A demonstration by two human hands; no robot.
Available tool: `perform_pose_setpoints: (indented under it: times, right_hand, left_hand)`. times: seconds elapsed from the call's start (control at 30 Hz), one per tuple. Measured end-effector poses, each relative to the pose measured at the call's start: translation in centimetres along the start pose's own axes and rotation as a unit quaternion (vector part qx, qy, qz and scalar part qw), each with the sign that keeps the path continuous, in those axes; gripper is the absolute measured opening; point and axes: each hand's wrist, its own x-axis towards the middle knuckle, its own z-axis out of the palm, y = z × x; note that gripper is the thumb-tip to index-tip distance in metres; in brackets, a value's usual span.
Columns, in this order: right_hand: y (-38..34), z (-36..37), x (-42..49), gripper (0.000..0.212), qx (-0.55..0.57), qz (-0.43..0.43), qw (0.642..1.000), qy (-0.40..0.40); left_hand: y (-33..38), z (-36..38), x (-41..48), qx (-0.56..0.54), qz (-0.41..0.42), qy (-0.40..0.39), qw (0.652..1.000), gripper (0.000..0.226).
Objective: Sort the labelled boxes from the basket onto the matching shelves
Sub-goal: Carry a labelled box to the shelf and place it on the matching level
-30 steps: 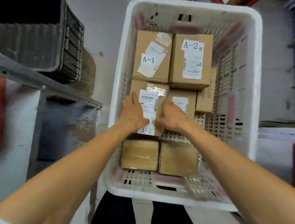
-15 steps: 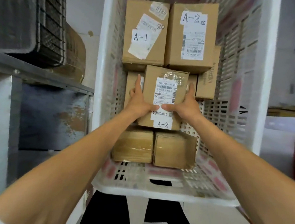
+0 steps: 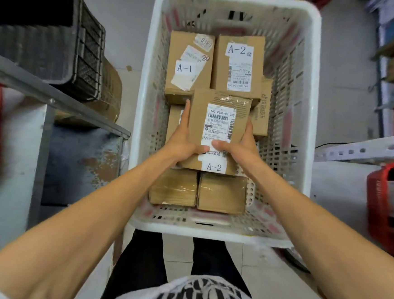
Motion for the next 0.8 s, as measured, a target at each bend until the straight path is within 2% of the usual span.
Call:
perform_pose_setpoints:
  times: [0.13, 0.3, 0.5, 0.67, 0.8]
  right_hand:
    - [-3.4, -1.0, -4.2, 0.143, -0.042, -0.048, 0.998, 0.01]
    - [-5.8, -2.4, -10.6, 0.136, -0.047, -0.107, 0.992, 0.049]
    - [-6.8, -1.5, -19.0, 0.149, -0.028, -0.145, 0.984, 0.095]
    - [-4.5, -1.0, -25.6, 0.138, 0.009, -0.161, 0.977, 0.142]
    - [-2.2, -1.1, -30.6, 0.138, 0.006, -0.153, 0.971, 0.181]
  left_hand:
    - [3.3, -0.3, -4.1, 0.041, 0.091, -0.013, 0.995, 0.133]
    - [6.6, -0.9, -8.2, 0.082, 0.11, -0.055, 0.989, 0.13]
    - [9.2, -0.7, -13.4, 0.123, 0.163, -0.123, 0.971, 0.126]
    - [8.8, 0.3, -18.2, 0.16, 0.18, -0.19, 0.952, 0.134]
    - [7.6, 2.4, -22.4, 0.174, 0.169, -0.215, 0.946, 0.134]
